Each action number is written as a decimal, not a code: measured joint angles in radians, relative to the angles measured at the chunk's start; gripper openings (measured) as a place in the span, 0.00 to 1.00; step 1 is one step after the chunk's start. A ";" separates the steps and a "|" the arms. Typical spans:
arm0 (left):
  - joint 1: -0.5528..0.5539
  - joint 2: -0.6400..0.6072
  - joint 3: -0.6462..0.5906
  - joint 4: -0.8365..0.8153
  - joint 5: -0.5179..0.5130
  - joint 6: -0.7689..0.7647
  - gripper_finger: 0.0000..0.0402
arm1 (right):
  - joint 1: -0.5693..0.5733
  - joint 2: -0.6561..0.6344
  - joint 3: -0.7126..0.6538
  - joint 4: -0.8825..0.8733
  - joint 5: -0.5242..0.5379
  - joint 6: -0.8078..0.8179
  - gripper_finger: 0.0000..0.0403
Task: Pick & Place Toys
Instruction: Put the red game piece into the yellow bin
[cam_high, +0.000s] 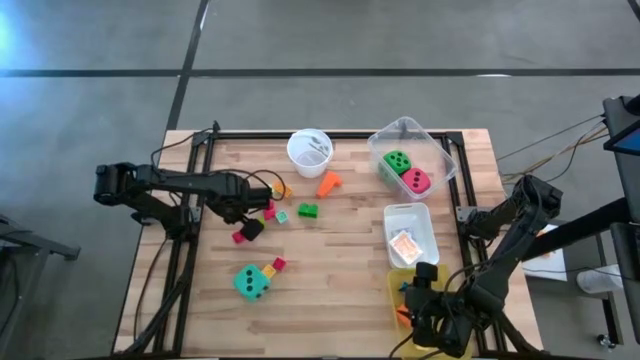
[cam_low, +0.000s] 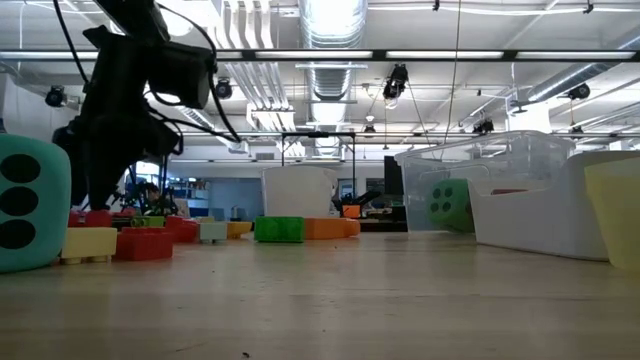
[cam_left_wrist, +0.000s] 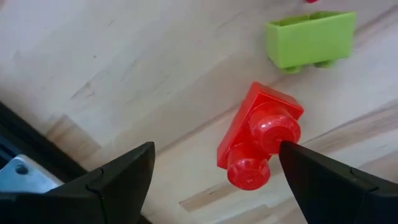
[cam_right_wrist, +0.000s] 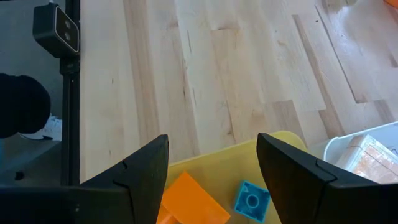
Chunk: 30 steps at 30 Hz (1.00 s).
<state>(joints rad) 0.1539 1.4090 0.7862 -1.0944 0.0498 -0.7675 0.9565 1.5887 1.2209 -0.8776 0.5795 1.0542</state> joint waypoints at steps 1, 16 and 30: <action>0.000 0.000 0.000 0.003 0.001 0.001 0.87 | 0.000 0.000 0.000 0.000 0.000 0.000 0.59; -0.017 0.000 0.113 0.054 0.004 0.073 0.87 | 0.001 0.001 0.000 0.002 0.000 0.000 0.59; -0.104 0.002 0.031 0.115 -0.068 0.004 0.87 | 0.001 0.001 -0.015 0.008 0.000 0.000 0.59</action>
<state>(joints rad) 0.0497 1.4109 0.8172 -0.9793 -0.0184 -0.7637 0.9573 1.5898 1.2057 -0.8697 0.5792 1.0542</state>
